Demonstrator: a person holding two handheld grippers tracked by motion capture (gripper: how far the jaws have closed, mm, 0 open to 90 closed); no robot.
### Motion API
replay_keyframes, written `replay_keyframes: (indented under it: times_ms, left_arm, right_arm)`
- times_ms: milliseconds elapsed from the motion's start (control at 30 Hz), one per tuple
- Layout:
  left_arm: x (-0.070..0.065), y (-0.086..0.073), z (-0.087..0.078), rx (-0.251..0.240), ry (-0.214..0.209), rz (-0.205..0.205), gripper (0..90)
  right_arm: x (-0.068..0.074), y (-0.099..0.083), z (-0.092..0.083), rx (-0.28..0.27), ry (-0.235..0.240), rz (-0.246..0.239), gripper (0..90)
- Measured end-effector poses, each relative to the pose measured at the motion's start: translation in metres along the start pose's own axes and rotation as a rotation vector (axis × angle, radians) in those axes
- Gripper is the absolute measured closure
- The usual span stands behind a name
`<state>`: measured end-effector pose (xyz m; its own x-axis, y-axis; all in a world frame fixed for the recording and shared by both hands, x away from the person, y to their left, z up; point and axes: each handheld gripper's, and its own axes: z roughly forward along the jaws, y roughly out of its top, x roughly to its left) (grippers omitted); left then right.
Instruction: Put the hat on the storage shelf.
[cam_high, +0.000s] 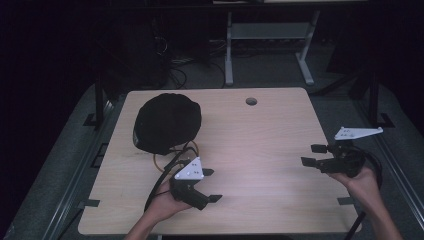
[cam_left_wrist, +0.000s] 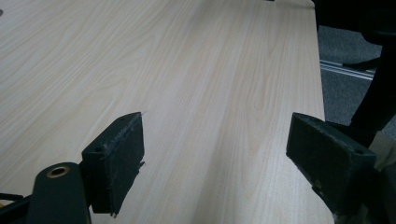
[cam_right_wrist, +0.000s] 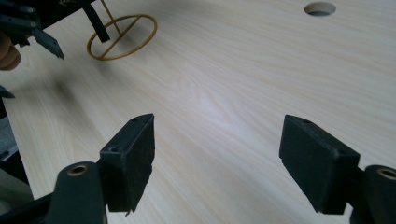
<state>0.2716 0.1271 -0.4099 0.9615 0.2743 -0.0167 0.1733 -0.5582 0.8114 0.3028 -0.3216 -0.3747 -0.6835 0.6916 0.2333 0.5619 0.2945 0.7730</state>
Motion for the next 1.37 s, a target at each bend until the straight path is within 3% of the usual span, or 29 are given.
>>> replay_keyframes:
  times_ms: [300, 767, 967, 1200, 1367]
  left_arm:
    - [0.000, 0.000, 0.000, 0.002, -0.002, -0.002, 18.7]
    - [0.000, -0.003, 0.000, 0.007, -0.001, -0.009, 18.7]
    - [0.000, -0.004, 0.001, 0.009, -0.006, -0.010, 18.7]
    - [0.001, -0.004, 0.002, 0.007, -0.008, -0.013, 18.6]
    - [0.000, -0.003, 0.003, 0.003, -0.015, -0.017, 18.7]
  right_arm:
    - [-0.002, -0.027, -0.007, -0.014, -0.009, 0.038, 26.3]
    - [-0.001, -0.070, -0.003, -0.014, -0.027, 0.088, 26.3]
    - [0.006, -0.084, -0.002, -0.009, -0.043, 0.094, 26.0]
    - [0.024, -0.094, 0.001, 0.013, -0.084, 0.065, 23.2]
    - [0.043, -0.100, 0.004, -0.054, -0.128, 0.030, 23.1]
